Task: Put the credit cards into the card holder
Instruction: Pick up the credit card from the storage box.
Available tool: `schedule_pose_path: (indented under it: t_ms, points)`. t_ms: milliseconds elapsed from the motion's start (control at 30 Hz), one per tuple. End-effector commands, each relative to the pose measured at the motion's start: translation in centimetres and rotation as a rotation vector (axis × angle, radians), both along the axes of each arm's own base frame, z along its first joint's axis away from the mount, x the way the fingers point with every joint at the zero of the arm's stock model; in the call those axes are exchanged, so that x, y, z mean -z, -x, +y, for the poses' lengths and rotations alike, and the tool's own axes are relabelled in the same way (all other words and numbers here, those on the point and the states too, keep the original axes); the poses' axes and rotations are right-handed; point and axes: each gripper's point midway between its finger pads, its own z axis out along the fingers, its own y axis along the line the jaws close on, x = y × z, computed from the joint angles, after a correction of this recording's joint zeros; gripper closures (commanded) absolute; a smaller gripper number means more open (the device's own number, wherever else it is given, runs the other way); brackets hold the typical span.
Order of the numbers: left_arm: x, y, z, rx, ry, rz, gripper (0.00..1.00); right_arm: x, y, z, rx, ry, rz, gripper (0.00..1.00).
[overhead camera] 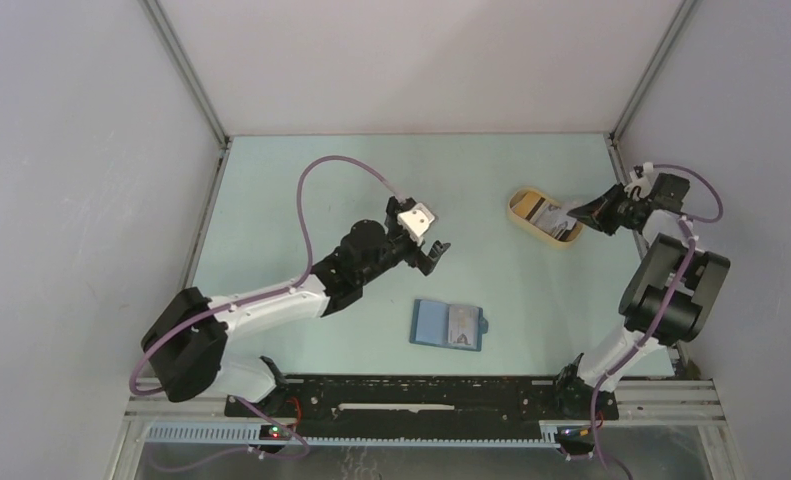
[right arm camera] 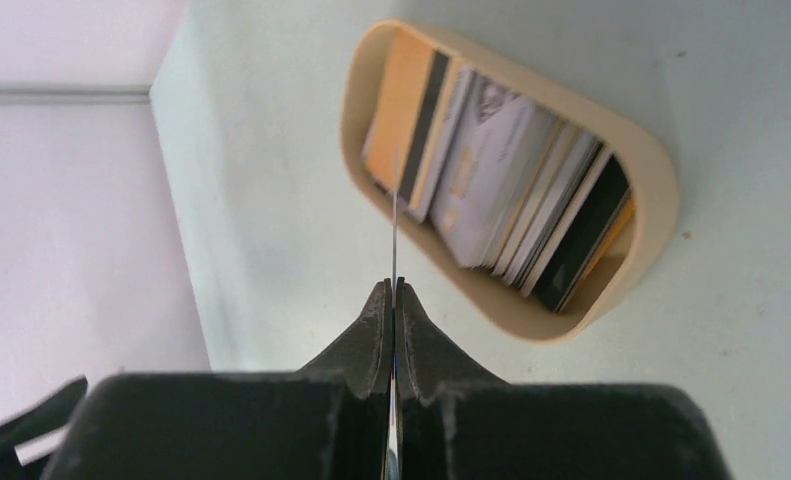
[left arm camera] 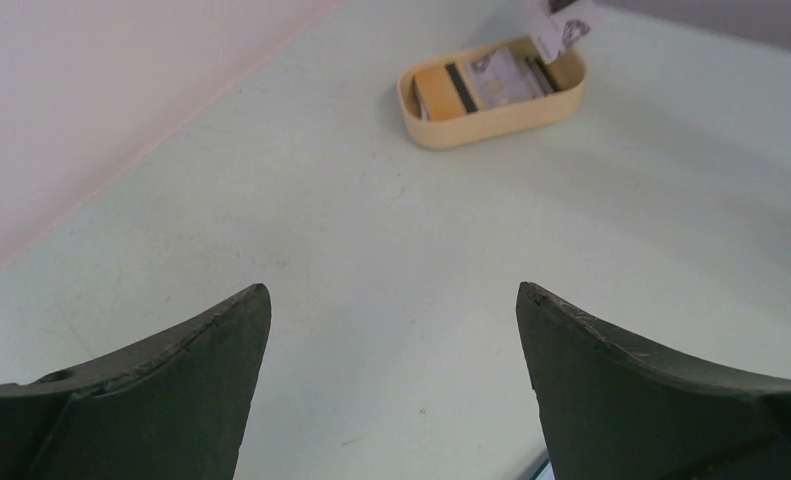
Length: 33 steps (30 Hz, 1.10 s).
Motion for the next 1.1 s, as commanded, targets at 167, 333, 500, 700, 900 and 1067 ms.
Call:
schedule_pose_path:
  t_ms: [167,333,500,700,900,1067]
  points:
    - [-6.4,4.6,-0.1,0.154,0.339,0.039,0.03,-7.3,5.7,8.0,-0.468,0.075,-0.349,1.0]
    - [-5.9,8.1,0.6,0.24,0.466,0.168,0.03,-10.3,10.4,14.6,-0.762,0.117,-0.562,1.0]
    - [-4.7,10.8,2.3,0.283,0.642,0.266,0.03,-11.5,17.0,21.0,-1.118,0.137,-0.856,1.0]
    - [-2.7,12.8,2.7,0.336,0.772,0.302,0.04,-11.9,21.0,24.5,-1.27,-0.006,-0.914,1.0]
    - [-2.5,14.0,-0.2,0.39,0.774,0.277,0.09,-12.6,22.5,26.4,-1.317,-0.13,-0.881,1.0]
    - [-2.3,13.9,-1.5,0.387,0.769,0.286,0.16,-12.4,22.8,27.1,-1.333,-0.169,-0.834,1.0]
